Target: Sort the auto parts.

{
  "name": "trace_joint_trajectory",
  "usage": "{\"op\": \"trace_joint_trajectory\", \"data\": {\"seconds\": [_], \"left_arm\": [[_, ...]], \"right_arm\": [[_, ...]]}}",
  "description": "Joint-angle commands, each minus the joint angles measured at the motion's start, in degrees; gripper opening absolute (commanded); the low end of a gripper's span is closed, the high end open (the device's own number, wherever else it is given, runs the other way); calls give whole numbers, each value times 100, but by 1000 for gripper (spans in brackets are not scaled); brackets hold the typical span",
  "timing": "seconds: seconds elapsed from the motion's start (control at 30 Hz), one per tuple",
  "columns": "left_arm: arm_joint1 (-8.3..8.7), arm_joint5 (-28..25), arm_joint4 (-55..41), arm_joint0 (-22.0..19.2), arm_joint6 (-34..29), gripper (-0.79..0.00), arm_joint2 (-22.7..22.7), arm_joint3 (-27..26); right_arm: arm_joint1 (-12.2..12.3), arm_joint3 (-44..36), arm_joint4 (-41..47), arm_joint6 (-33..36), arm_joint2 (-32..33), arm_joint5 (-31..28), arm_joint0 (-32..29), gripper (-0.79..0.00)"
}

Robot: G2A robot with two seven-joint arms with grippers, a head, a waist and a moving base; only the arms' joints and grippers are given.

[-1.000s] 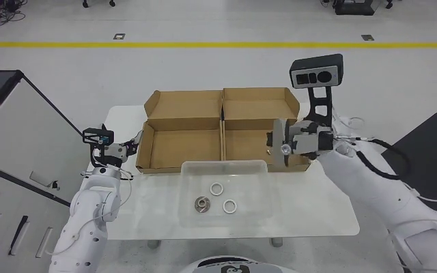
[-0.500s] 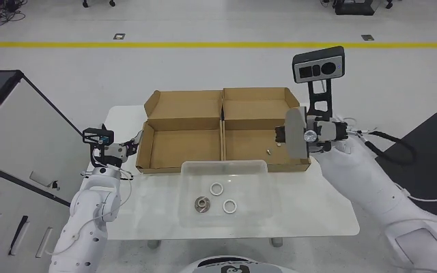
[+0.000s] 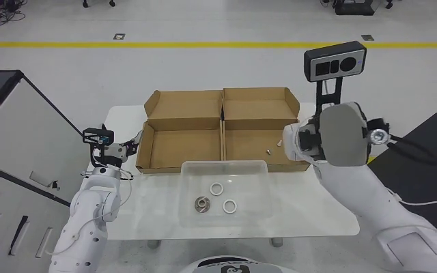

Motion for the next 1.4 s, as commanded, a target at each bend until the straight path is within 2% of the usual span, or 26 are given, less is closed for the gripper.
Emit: {"op": "trace_joint_trajectory", "data": {"seconds": [0.0,0.57,0.67,0.97,1.13,1.37], "left_arm": [[0,0,0,0,0,0,0,0],[0,0,0,0,0,0,0,0],[0,0,0,0,0,0,0,0],[0,0,0,0,0,0,0,0],[0,0,0,0,0,0,0,0],[0,0,0,0,0,0,0,0]], "right_arm": [[-34,48,-162,-53,42,50,0,-785],[-94,-21,-2257,-987,778,948,-245,-785],[-116,-99,-2206,-1012,859,999,-340,-785],[-283,-190,-1203,-867,883,814,-548,-785],[-337,-117,-1345,-910,1017,834,-573,-785],[-375,-71,-1985,-1060,1171,1067,-604,-785]]}}
